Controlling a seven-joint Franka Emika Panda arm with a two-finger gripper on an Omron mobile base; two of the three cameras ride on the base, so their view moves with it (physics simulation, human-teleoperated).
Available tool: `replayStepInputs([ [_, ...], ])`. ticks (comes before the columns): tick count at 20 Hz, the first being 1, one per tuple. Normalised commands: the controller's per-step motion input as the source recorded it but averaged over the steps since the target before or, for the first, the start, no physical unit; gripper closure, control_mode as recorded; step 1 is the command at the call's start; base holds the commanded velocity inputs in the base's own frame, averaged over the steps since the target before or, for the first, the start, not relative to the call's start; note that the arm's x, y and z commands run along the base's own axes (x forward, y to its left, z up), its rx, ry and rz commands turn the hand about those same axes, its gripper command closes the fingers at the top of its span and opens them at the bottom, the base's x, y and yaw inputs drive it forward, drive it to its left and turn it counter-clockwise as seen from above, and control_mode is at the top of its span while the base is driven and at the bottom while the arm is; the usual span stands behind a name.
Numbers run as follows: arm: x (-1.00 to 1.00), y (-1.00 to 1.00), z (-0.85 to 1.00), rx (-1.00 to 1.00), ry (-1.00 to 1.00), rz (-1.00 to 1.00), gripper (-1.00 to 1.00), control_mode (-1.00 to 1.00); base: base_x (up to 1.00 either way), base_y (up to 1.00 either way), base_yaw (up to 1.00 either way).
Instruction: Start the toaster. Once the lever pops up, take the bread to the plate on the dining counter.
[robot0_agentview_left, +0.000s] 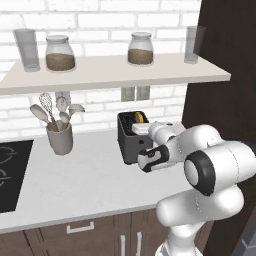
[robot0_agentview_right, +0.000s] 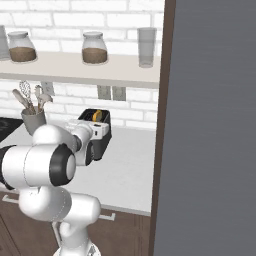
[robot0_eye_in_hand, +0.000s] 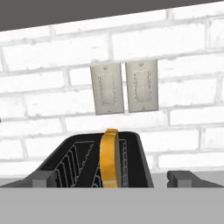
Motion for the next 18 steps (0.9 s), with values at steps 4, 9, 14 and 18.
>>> replayStepInputs([
  [4,0.17,0.0,-0.17,0.0,-0.01,0.0,-1.0,-1.0,0.0,0.0,0.0],
  [9,0.21,0.02,-0.01,0.0,0.0,0.0,-1.0,-1.0,0.0,0.0,0.0],
  [14,0.13,0.05,-0.08,0.0,-0.01,0.0,-1.0,-1.0,0.0,0.0,0.0],
  [18,0.06,0.05,-0.23,0.0,-0.01,0.0,-1.0,-1.0,0.0,0.0,0.0],
])
